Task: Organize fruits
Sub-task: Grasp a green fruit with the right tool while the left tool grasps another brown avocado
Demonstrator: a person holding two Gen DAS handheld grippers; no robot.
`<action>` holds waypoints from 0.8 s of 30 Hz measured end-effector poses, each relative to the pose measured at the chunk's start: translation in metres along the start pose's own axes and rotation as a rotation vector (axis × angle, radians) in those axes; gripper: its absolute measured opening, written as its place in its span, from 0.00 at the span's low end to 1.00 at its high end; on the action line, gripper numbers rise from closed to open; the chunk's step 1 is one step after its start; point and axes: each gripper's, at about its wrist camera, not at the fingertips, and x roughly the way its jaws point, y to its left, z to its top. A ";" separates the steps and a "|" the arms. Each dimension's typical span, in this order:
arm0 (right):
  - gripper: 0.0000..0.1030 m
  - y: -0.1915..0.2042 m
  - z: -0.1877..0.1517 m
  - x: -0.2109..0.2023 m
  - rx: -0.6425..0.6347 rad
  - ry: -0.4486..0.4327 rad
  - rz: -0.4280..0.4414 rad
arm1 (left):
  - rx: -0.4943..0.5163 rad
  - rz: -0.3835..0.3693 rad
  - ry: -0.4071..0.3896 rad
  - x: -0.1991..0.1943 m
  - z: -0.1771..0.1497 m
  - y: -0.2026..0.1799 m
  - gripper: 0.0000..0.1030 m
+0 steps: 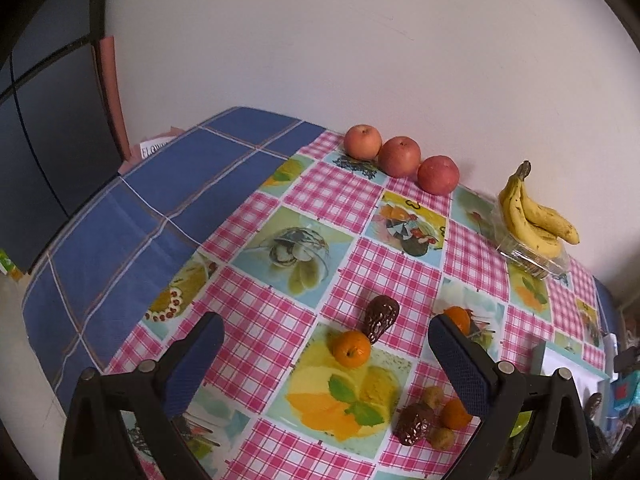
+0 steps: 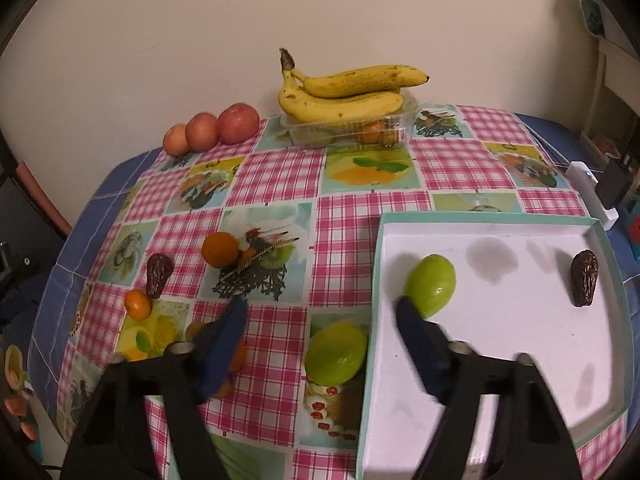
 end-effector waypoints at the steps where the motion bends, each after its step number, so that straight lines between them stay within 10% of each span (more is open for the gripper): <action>1: 0.67 0.000 0.000 0.001 -0.001 0.010 0.002 | -0.003 -0.004 0.009 0.002 0.000 0.000 1.00; 9: 0.48 -0.006 -0.006 0.016 0.035 0.119 0.000 | 0.022 -0.049 0.113 0.021 -0.012 -0.012 1.00; 24: 0.44 -0.002 -0.010 0.026 0.041 0.150 0.043 | 0.011 -0.081 0.237 0.045 -0.030 -0.022 0.99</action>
